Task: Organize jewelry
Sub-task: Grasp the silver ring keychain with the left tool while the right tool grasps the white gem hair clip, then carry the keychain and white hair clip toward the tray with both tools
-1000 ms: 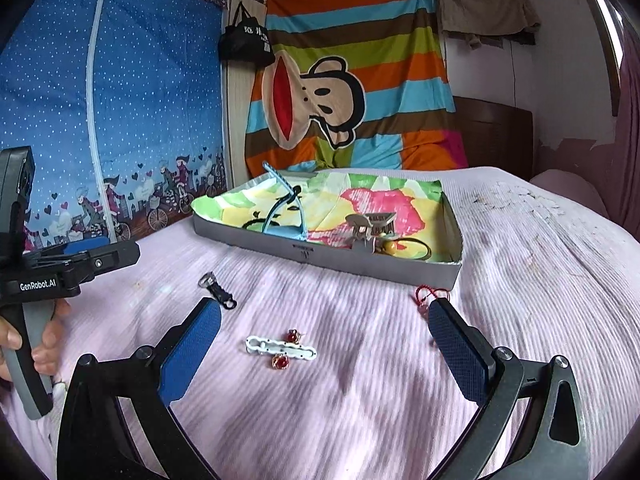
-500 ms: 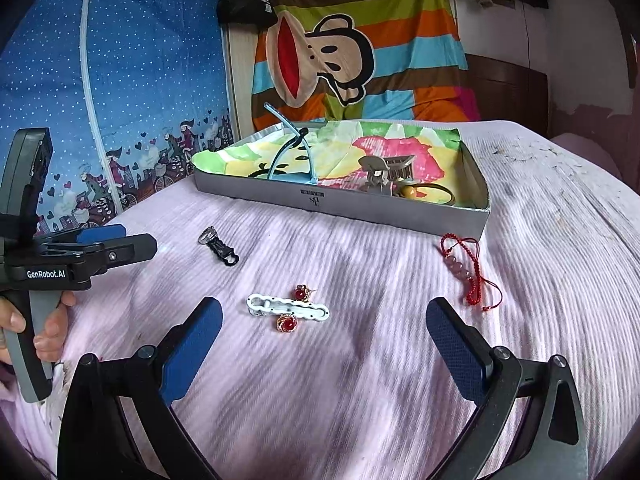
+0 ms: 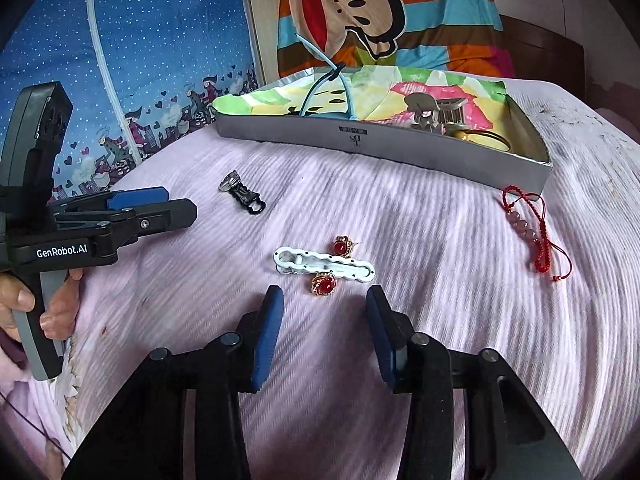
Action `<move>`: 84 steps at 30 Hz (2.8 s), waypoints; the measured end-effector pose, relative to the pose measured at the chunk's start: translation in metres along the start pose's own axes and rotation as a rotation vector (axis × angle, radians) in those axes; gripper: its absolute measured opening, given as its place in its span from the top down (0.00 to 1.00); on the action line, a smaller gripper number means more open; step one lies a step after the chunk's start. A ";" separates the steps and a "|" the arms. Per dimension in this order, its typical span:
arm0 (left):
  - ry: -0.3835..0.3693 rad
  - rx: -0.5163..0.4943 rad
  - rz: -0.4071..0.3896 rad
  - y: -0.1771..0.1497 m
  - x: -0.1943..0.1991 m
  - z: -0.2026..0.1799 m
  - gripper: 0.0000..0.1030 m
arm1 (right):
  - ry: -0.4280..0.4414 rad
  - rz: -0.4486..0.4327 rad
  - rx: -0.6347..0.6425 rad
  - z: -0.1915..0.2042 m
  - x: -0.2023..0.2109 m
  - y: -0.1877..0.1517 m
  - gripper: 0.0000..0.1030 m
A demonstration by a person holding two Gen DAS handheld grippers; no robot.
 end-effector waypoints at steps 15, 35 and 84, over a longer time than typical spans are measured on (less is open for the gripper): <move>-0.005 -0.010 0.026 0.020 -0.031 0.000 0.58 | 0.037 -0.001 -0.036 0.000 -0.012 0.002 0.82; -0.074 0.000 -0.012 0.012 -0.030 -0.009 0.82 | 0.039 -0.027 -0.012 0.006 -0.010 0.005 0.90; 0.059 0.083 -0.100 0.112 -0.059 0.012 0.82 | 0.017 -0.287 -0.069 -0.050 -0.025 0.133 0.90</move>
Point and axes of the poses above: each gripper's, at about its wrist camera, not at the fingertips, and x roughly against the way its jaws point, z to its left, y to its top, the point moved 9 cm from there along -x, roughly the way its jaws point, and after that the axes turned 3 degrees about z, right-handed, at the moved point
